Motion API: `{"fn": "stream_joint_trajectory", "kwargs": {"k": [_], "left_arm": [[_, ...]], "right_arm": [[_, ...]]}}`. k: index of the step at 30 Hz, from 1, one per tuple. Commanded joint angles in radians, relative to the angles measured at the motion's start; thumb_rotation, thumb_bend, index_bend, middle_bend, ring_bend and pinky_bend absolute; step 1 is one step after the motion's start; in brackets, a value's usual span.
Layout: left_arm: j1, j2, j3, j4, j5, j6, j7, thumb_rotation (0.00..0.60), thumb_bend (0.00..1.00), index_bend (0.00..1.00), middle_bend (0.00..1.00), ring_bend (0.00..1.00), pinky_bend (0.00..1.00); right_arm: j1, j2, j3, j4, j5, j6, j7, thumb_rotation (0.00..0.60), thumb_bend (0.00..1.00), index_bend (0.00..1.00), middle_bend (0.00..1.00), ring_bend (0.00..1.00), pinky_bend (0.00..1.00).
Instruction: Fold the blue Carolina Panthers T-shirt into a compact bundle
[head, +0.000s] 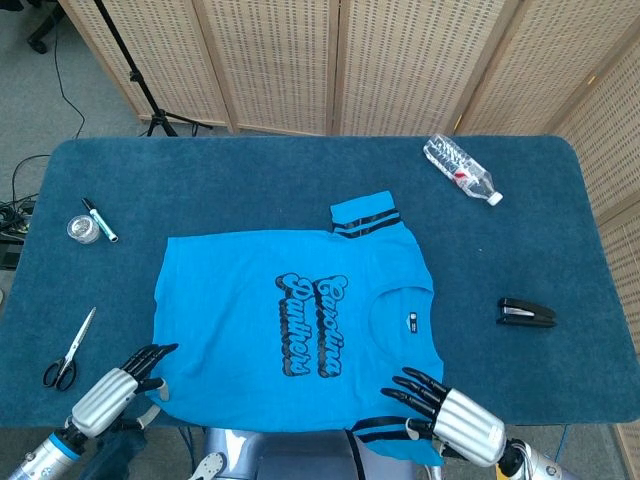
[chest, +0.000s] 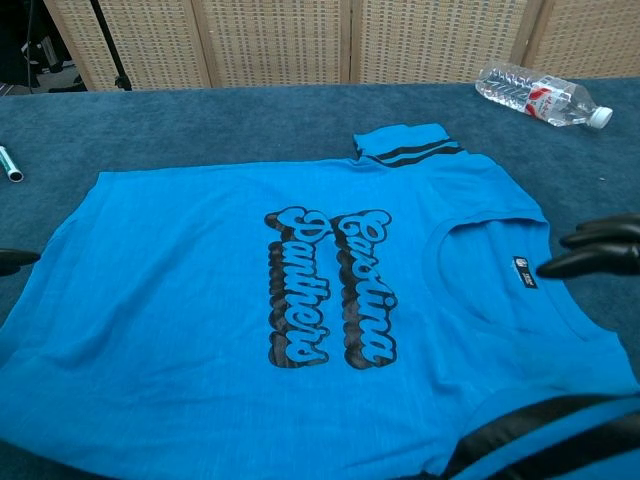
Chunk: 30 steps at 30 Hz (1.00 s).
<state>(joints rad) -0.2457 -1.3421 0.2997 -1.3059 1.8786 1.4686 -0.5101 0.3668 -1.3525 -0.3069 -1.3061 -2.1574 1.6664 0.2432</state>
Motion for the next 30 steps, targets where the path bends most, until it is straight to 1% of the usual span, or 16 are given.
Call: {"fn": "stream_joint_trajectory", "kwargs": {"k": [1,7,12,16,17,19,20,25,28,30], "left_arm": [[-0.024,0.022,-0.041,-0.044,-0.033,-0.02,0.028,0.6,0.61,0.8,0.0,0.0,0.0],[-0.07,0.067,-0.109,-0.154,-0.119,-0.105,0.122,0.6,0.61,0.8,0.0,0.0,0.0],[-0.106,0.096,-0.174,-0.233,-0.211,-0.179,0.214,0.6,0.61,0.8,0.0,0.0,0.0],[-0.144,0.117,-0.25,-0.296,-0.314,-0.244,0.306,0.6,0.61,0.81,0.0,0.0,0.0],[-0.148,0.118,-0.258,-0.303,-0.328,-0.252,0.319,0.6,0.61,0.81,0.0,0.0,0.0],[-0.164,0.118,-0.297,-0.32,-0.385,-0.277,0.368,0.6,0.6,0.81,0.0,0.0,0.0],[-0.168,0.117,-0.304,-0.323,-0.398,-0.284,0.379,0.6,0.6,0.81,0.0,0.0,0.0],[-0.206,0.102,-0.371,-0.33,-0.513,-0.343,0.453,0.6,0.6,0.81,0.0,0.0,0.0],[-0.239,0.081,-0.411,-0.314,-0.606,-0.393,0.519,0.6,0.6,0.81,0.0,0.0,0.0],[-0.255,0.064,-0.43,-0.3,-0.654,-0.412,0.551,0.6,0.6,0.81,0.0,0.0,0.0]], "right_arm": [[0.018,0.027,0.045,-0.035,0.062,-0.005,0.035,0.6,0.65,0.65,0.11,0.0,0.0],[0.068,0.076,0.108,-0.117,0.165,-0.08,0.104,0.6,0.65,0.65,0.11,0.0,0.0],[0.114,0.112,0.165,-0.186,0.264,-0.168,0.162,0.6,0.65,0.65,0.11,0.0,0.0],[0.171,0.138,0.238,-0.241,0.365,-0.264,0.205,0.6,0.65,0.65,0.11,0.0,0.0],[0.178,0.14,0.245,-0.245,0.376,-0.276,0.209,0.6,0.65,0.65,0.11,0.0,0.0],[0.205,0.143,0.286,-0.252,0.429,-0.323,0.224,0.6,0.64,0.65,0.11,0.0,0.0],[0.211,0.143,0.294,-0.253,0.44,-0.334,0.226,0.6,0.64,0.65,0.11,0.0,0.0],[0.267,0.138,0.379,-0.234,0.547,-0.427,0.247,0.6,0.65,0.65,0.11,0.0,0.0],[0.307,0.129,0.417,-0.205,0.602,-0.501,0.261,0.6,0.64,0.65,0.11,0.0,0.0],[0.33,0.115,0.431,-0.182,0.629,-0.547,0.265,0.6,0.64,0.65,0.11,0.0,0.0]]}}
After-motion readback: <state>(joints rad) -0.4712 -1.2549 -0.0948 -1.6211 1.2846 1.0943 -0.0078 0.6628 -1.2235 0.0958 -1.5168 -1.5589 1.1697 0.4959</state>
